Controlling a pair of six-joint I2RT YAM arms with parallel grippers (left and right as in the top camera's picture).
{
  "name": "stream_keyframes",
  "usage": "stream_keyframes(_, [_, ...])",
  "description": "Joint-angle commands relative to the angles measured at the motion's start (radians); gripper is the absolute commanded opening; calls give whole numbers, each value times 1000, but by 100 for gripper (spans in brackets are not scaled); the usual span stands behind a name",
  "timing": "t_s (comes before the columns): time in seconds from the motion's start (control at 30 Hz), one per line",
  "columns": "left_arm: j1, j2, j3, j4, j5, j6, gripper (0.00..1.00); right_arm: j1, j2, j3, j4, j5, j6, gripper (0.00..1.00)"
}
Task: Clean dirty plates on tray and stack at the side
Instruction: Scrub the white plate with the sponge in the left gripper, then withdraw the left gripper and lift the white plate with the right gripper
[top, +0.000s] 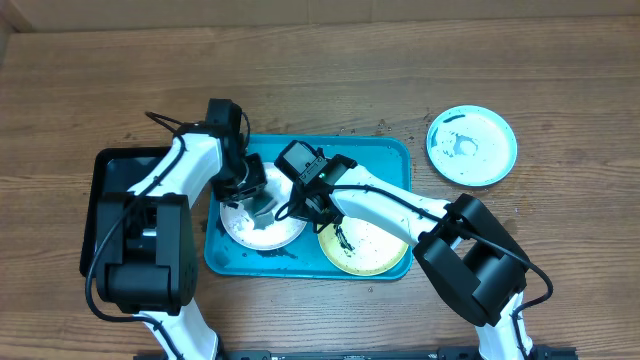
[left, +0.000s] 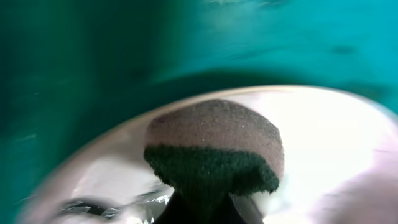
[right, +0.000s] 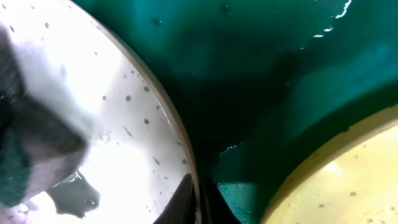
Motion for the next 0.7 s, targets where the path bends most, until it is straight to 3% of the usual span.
stream_keyframes(0.0, [36,11,-2,-63,-301,-16,4,3,0,-17,-7,11,4,4])
stream_keyframes(0.13, [37,10,56,-123,-389,-16,4,3,0,-17,-6,11,0,4])
stream_keyframes(0.37, [35,10,282,-304,-400,-17,4,3,0,-16,-9,11,-4,4])
stream_keyframes(0.53, [57,-11,477,-445,-395,-121,4,3,-2,0,-17,11,-80,4])
stream_keyframes(0.67, [109,-79,542,-442,-187,-107,4,3,-13,23,-34,11,-82,4])
